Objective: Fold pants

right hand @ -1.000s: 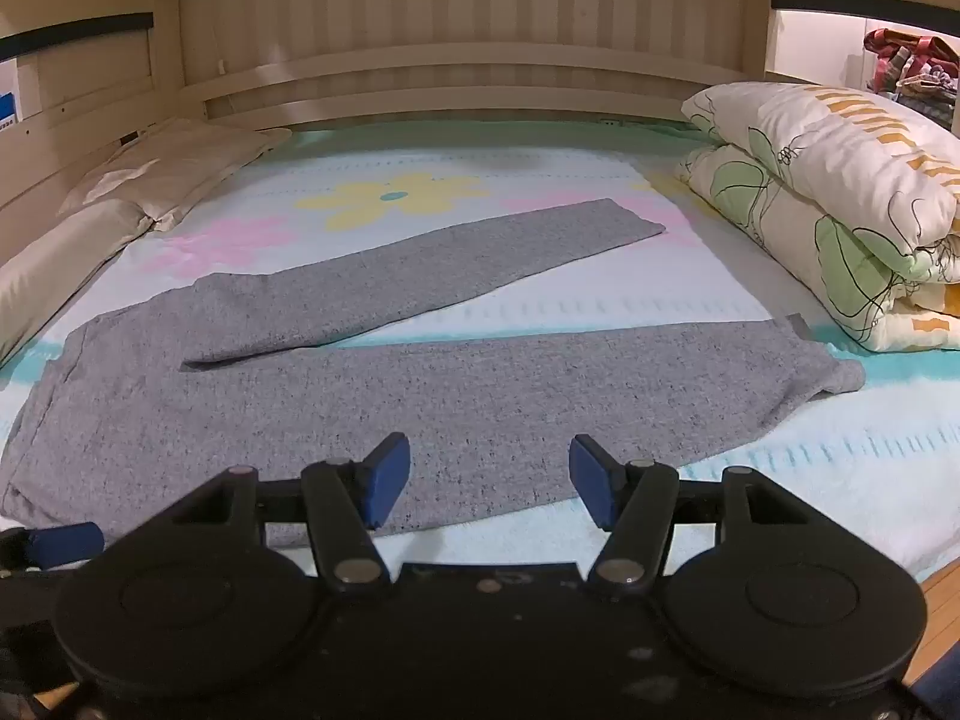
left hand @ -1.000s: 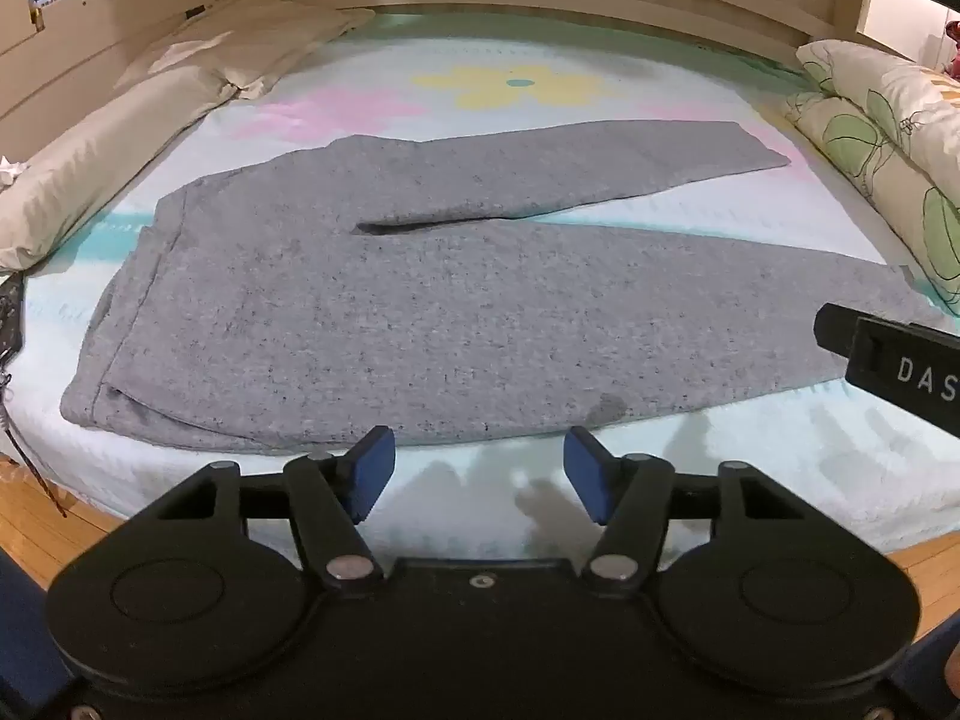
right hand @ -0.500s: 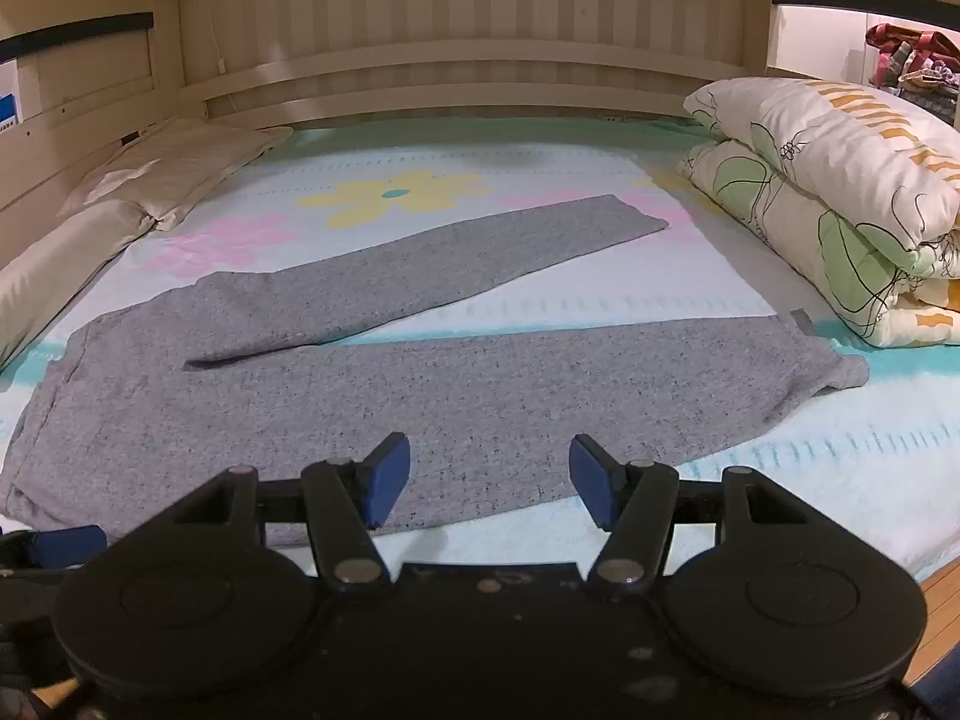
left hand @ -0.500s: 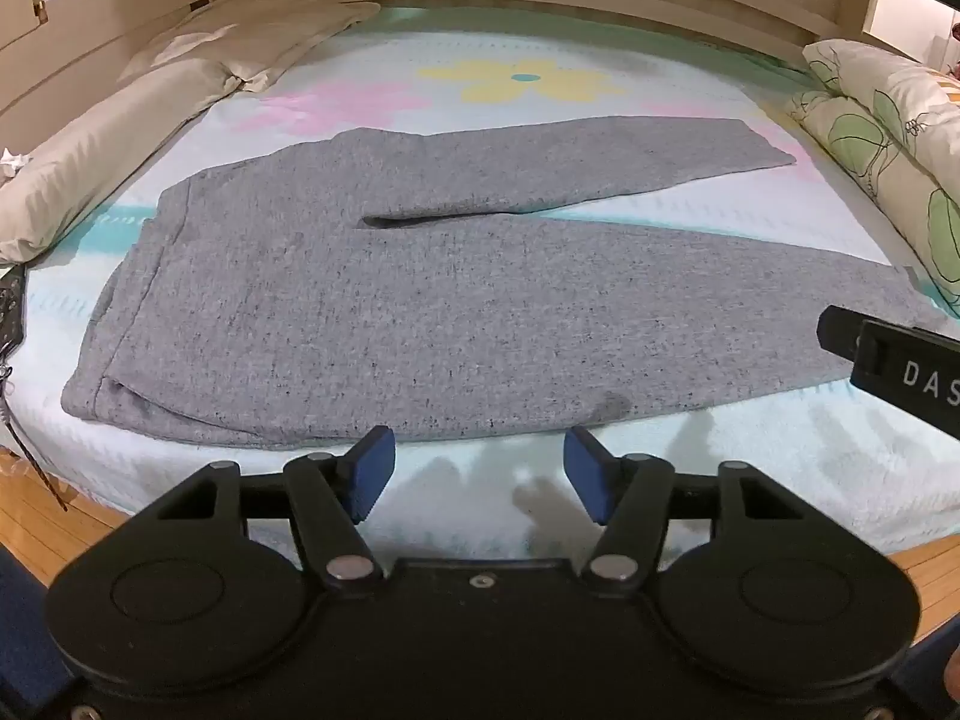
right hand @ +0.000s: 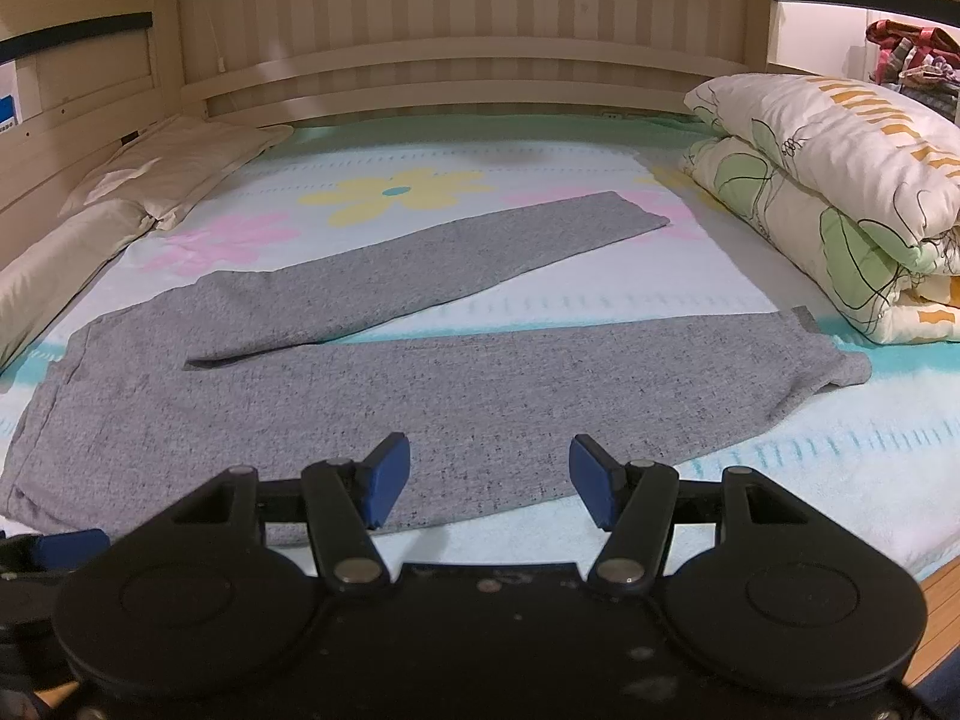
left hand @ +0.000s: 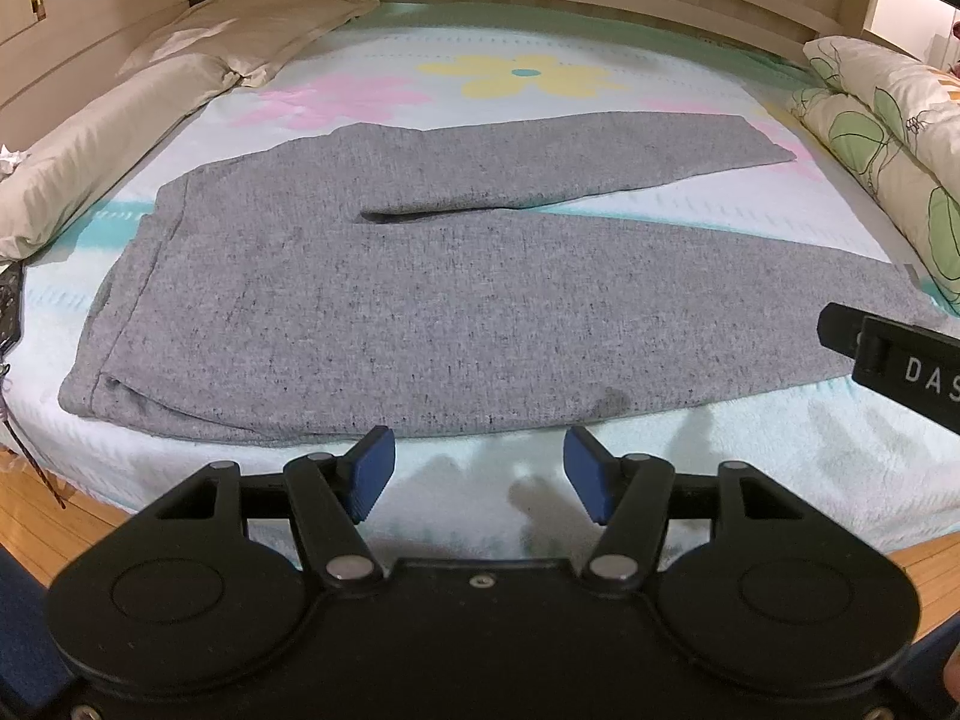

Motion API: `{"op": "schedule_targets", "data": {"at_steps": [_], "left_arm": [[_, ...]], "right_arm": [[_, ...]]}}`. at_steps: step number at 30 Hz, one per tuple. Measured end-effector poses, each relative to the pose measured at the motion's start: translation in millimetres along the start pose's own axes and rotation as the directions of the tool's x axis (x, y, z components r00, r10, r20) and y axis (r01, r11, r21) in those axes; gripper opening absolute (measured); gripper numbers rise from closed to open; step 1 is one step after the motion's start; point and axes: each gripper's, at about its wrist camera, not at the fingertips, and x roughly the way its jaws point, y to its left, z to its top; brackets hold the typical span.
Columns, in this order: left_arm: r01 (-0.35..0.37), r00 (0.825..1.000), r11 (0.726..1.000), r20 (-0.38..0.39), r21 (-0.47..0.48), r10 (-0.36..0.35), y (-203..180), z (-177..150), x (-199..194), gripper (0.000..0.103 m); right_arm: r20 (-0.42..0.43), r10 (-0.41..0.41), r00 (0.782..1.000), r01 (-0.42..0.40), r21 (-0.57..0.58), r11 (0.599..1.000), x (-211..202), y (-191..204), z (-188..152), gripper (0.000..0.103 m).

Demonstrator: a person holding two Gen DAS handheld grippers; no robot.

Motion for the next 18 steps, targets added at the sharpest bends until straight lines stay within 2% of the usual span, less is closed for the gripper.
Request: {"op": "schedule_targets", "data": {"at_steps": [18], "left_arm": [[0.002,1.0,1.0,0.005,0.0,-0.002,0.6,1.2,-2.0,0.064]], "right_arm": [[-0.001,0.005,1.0,-0.005,-0.002,1.0,-0.2,-0.5,1.1,0.063]]}}
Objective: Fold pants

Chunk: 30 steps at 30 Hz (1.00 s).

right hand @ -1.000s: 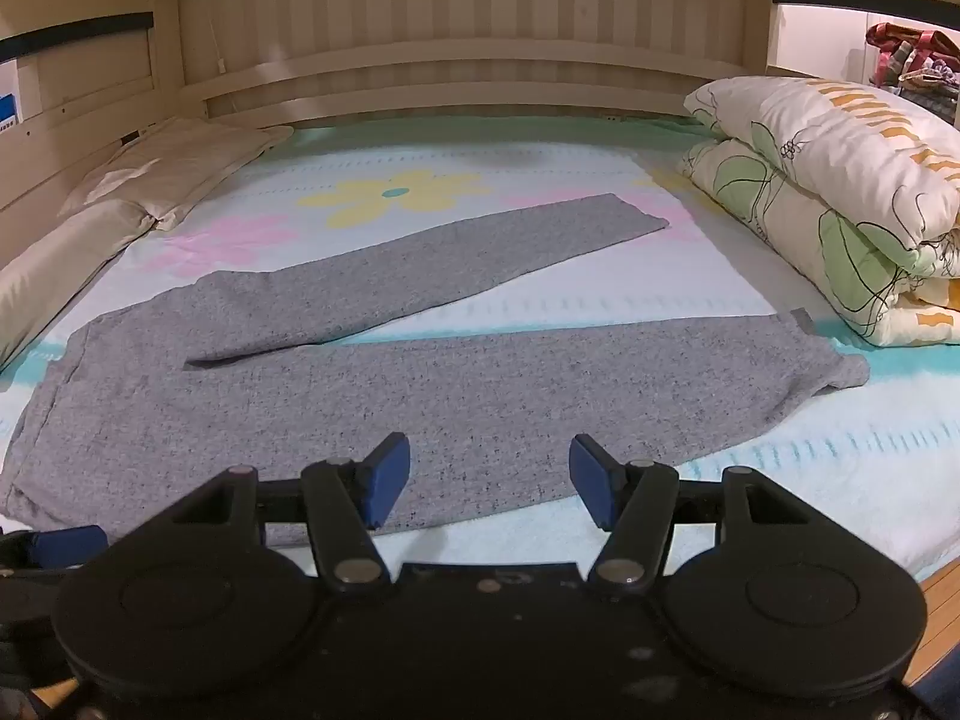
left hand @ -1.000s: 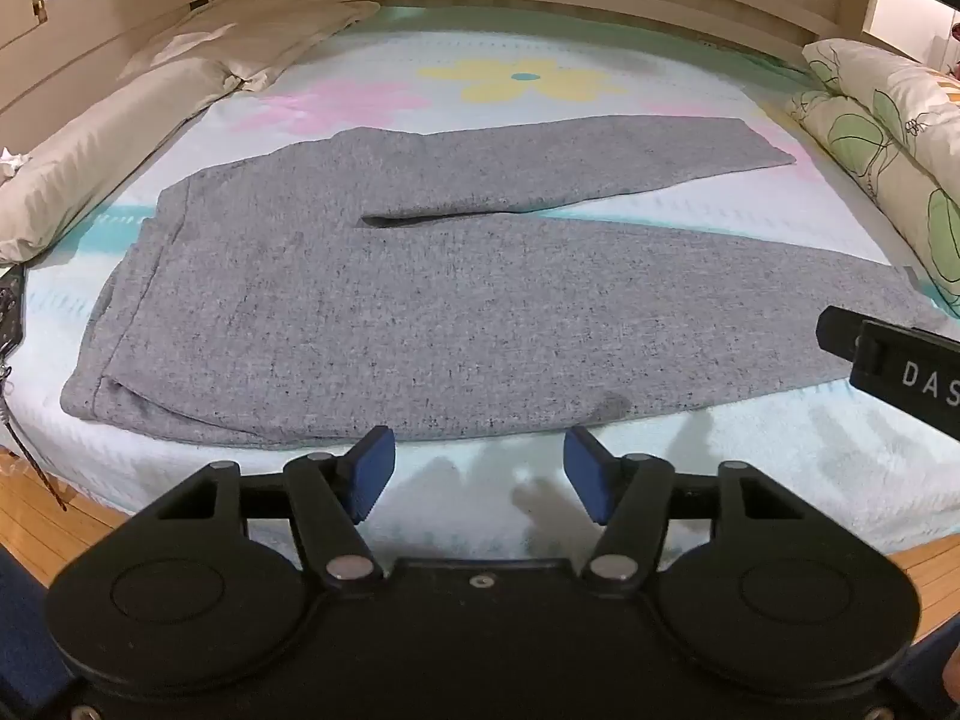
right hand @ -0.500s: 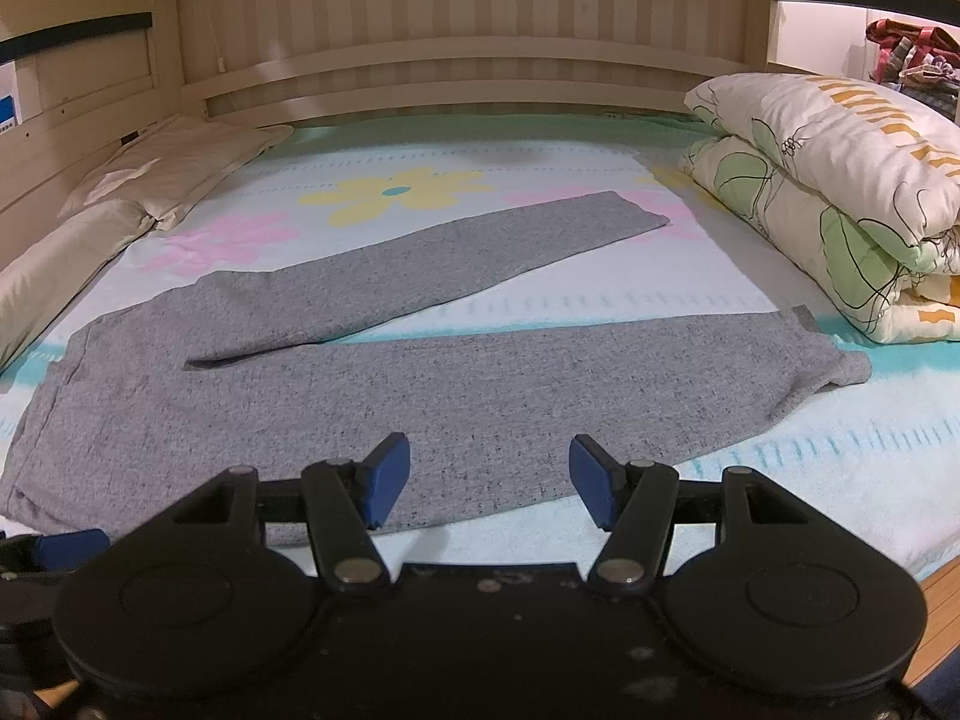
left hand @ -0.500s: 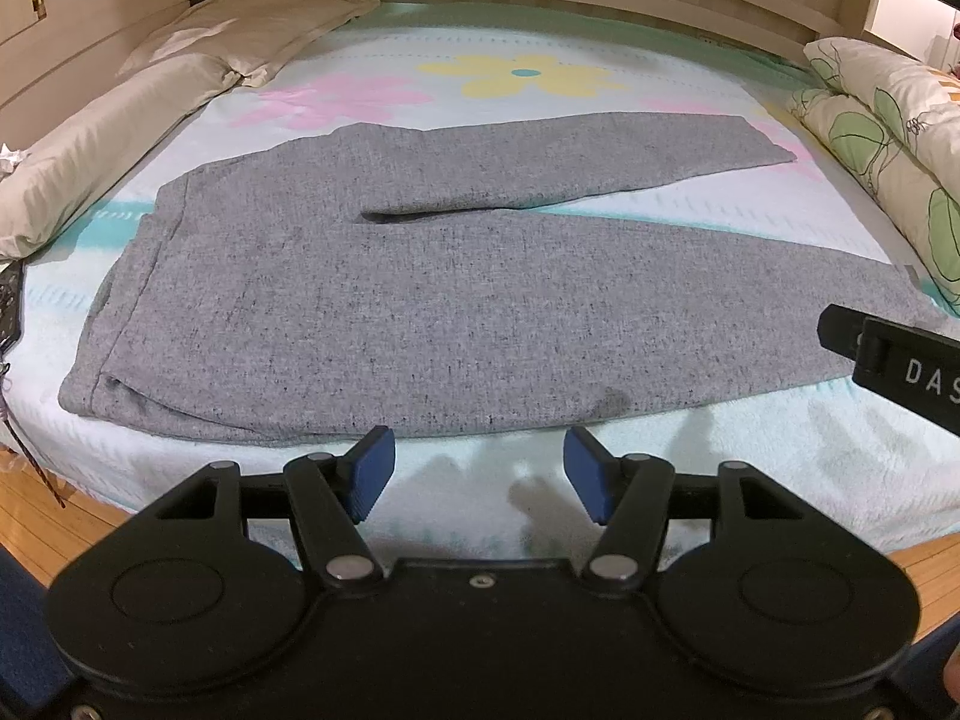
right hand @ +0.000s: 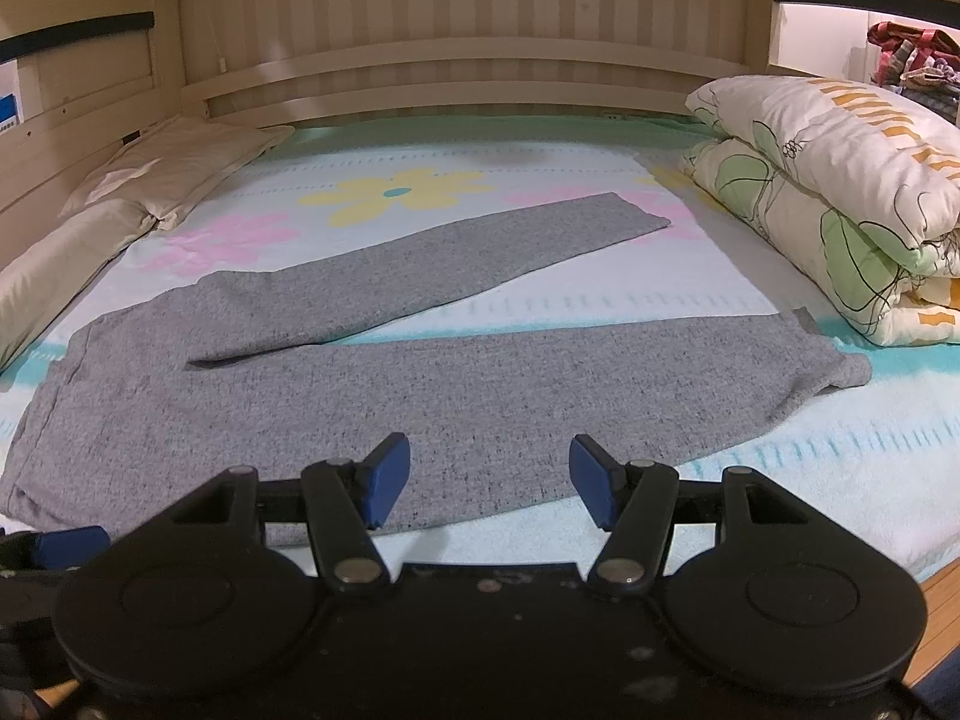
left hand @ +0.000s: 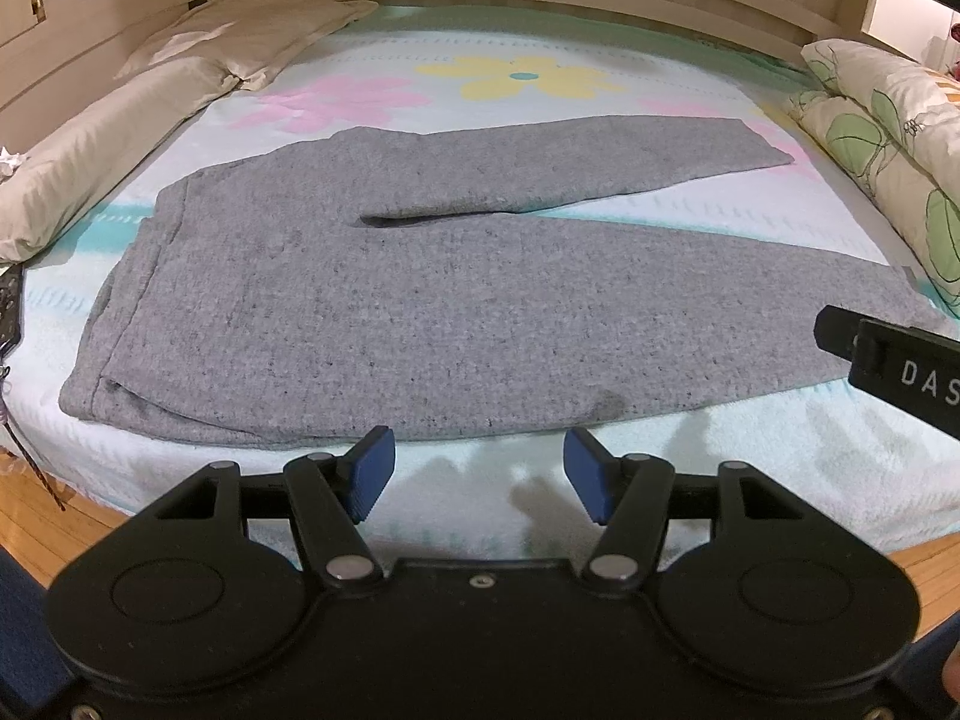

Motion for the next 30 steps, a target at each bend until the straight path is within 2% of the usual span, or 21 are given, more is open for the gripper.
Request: {"op": "schedule_targets", "data": {"at_steps": [30], "left_arm": [[-0.003,1.0,1.0,-0.006,-0.001,0.003,0.0,1.3,-1.1,0.064]], "right_arm": [[-0.031,-0.004,1.0,0.003,-0.019,1.0,4.3,2.3,-0.1,0.063]]}}
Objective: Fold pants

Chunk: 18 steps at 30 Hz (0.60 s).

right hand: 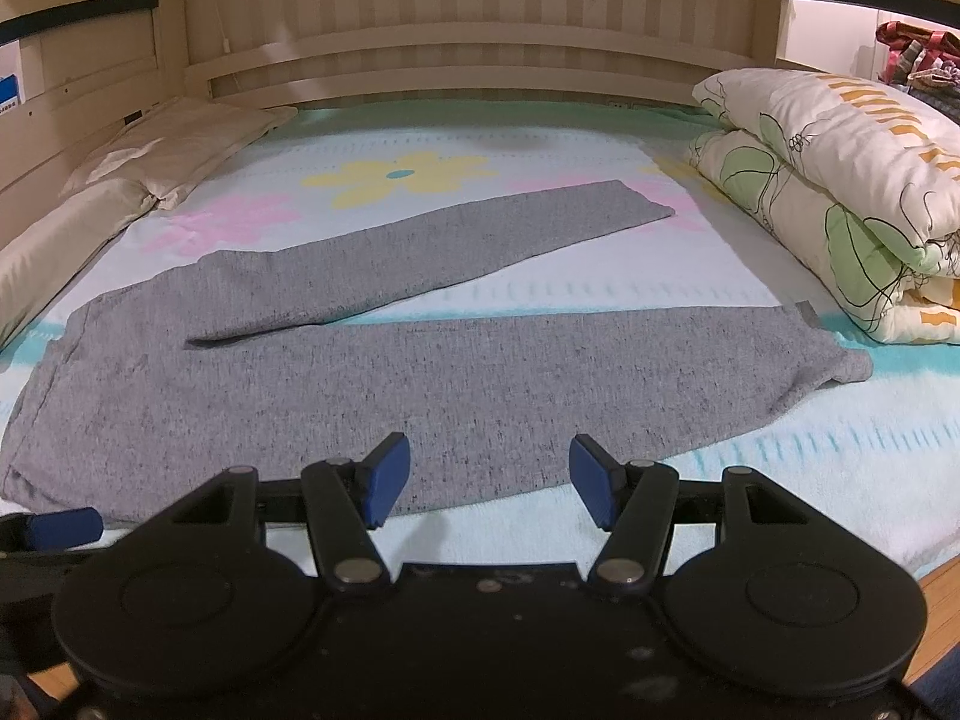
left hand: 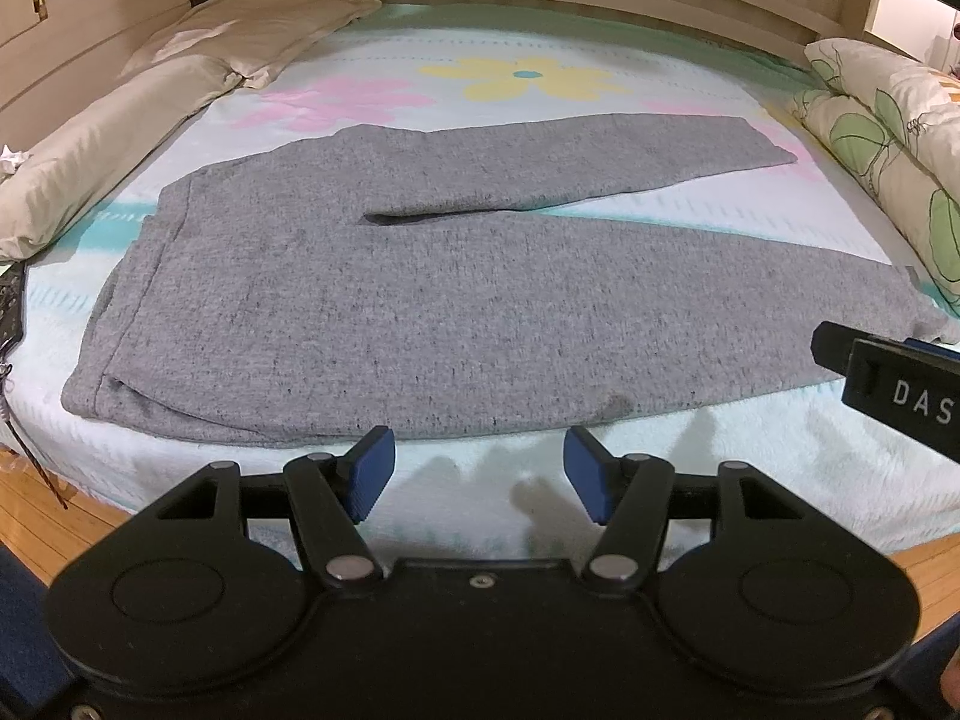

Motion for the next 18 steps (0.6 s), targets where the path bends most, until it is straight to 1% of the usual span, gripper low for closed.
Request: {"op": "schedule_targets", "data": {"at_steps": [11,18], "left_arm": [[-0.002,1.0,1.0,0.003,0.0,0.002,-0.9,-1.0,0.0,0.064],[-0.041,0.998,0.999,0.045,0.033,0.039,-6.6,-1.4,-6.7,0.064]], "right_arm": [[-0.006,0.002,1.0,-0.002,-0.008,1.0,1.4,-0.4,-0.5,0.063],[0.002,-0.001,1.0,0.001,-0.014,1.0,-0.7,0.1,-0.4,0.063]]}}
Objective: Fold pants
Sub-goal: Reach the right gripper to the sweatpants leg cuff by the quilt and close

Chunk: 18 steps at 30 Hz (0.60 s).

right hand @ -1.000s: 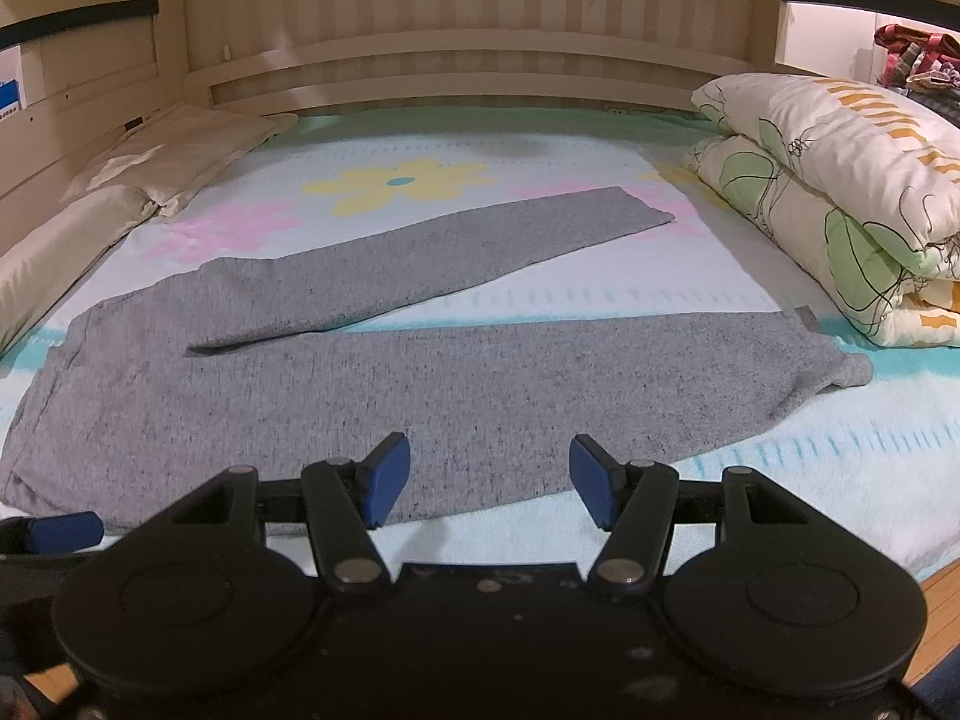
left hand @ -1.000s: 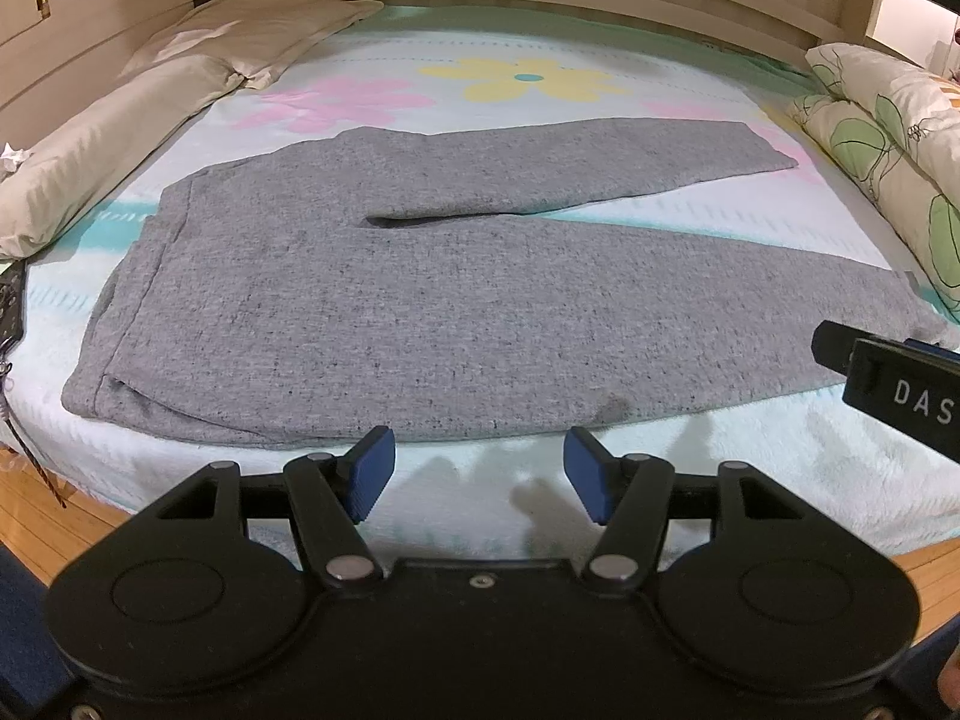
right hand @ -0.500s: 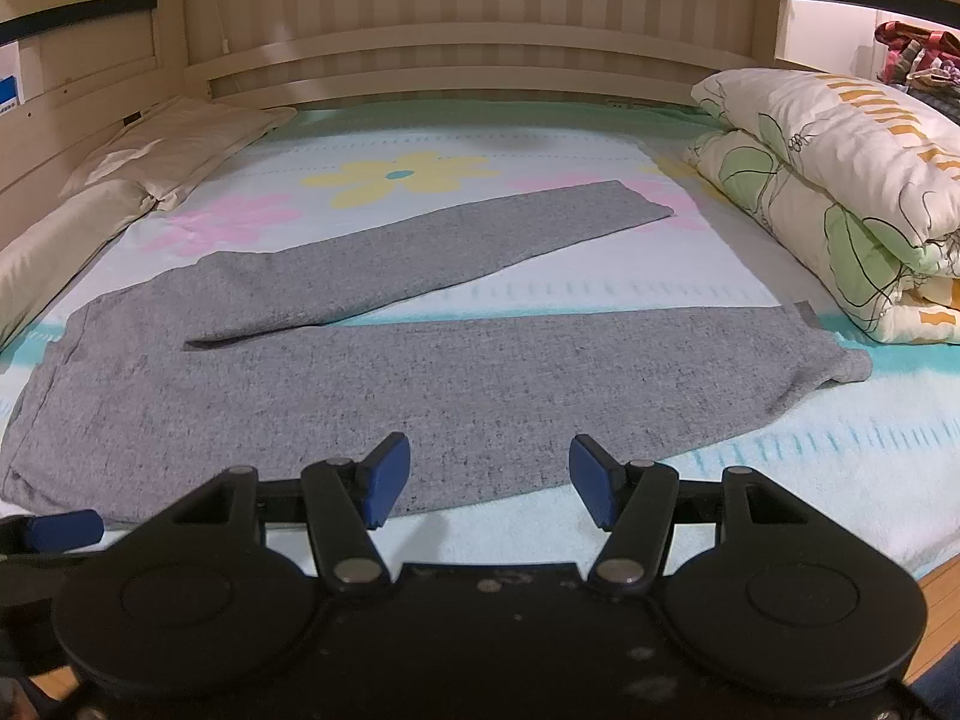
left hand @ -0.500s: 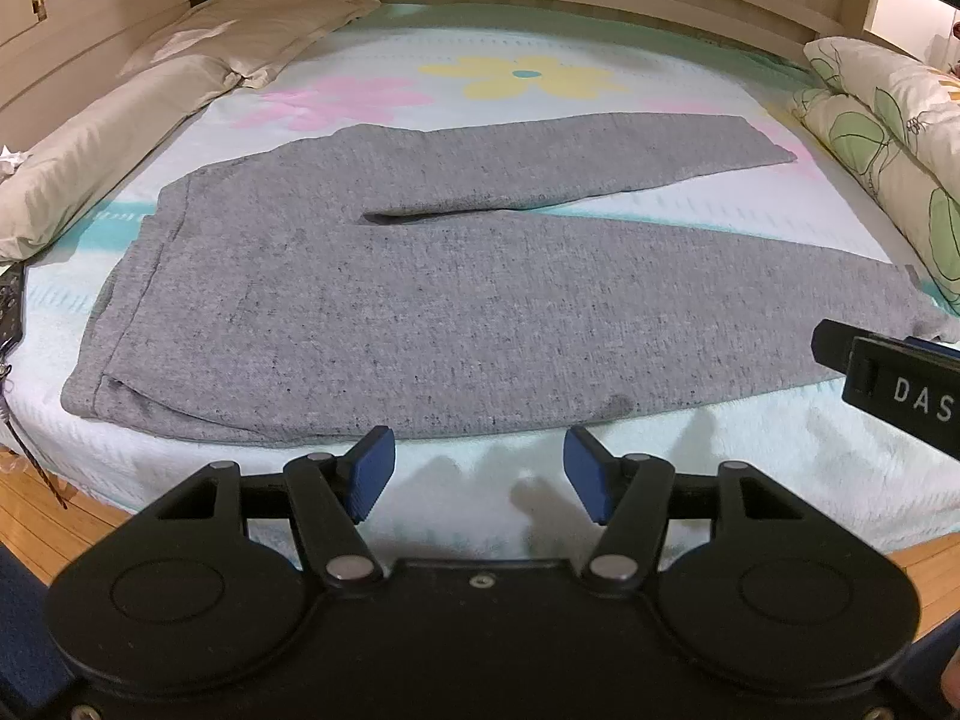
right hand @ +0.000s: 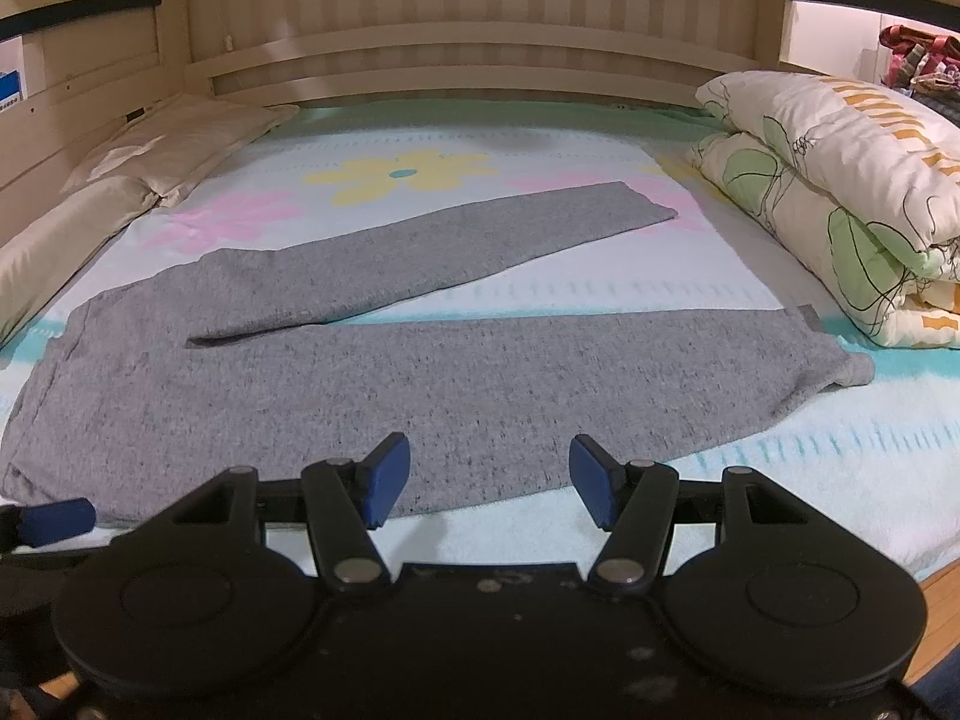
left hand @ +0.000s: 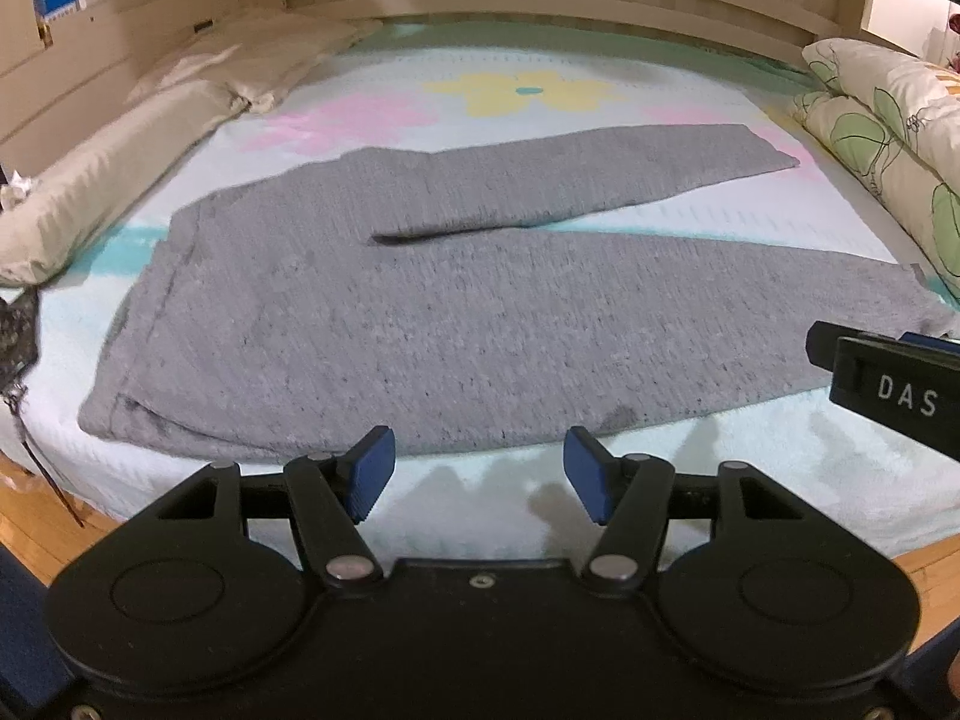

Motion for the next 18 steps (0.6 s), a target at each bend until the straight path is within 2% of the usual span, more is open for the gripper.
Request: {"op": "schedule_targets", "data": {"at_steps": [3,5,7,14,18], "left_arm": [[-0.008,1.0,1.0,0.008,0.001,0.008,2.9,0.6,-1.1,0.064],[-0.002,1.0,1.0,0.007,-0.013,0.002,7.1,1.1,-0.7,0.064],[-0.003,1.0,1.0,0.011,-0.026,0.003,11.1,2.6,0.5,0.064],[-0.024,0.998,1.0,0.059,0.0,0.024,18.9,27.7,-7.8,0.062],[0.002,0.996,1.0,0.091,0.026,-0.005,21.0,60.2,-21.2,0.062]], "right_arm": [[0.007,-0.043,0.999,0.043,-0.021,0.999,-0.9,4.2,-0.2,0.062],[-0.005,-0.142,0.99,0.141,-0.062,0.988,0.9,10.7,-0.8,0.063],[-0.028,-0.175,0.984,0.171,-0.099,0.98,3.0,13.3,-1.6,0.062],[-0.09,-0.046,0.995,0.047,0.007,0.999,-5.5,-2.5,11.5,0.058],[-0.064,-0.054,0.996,0.057,0.056,0.997,-16.2,-16.9,37.5,0.058]]}}
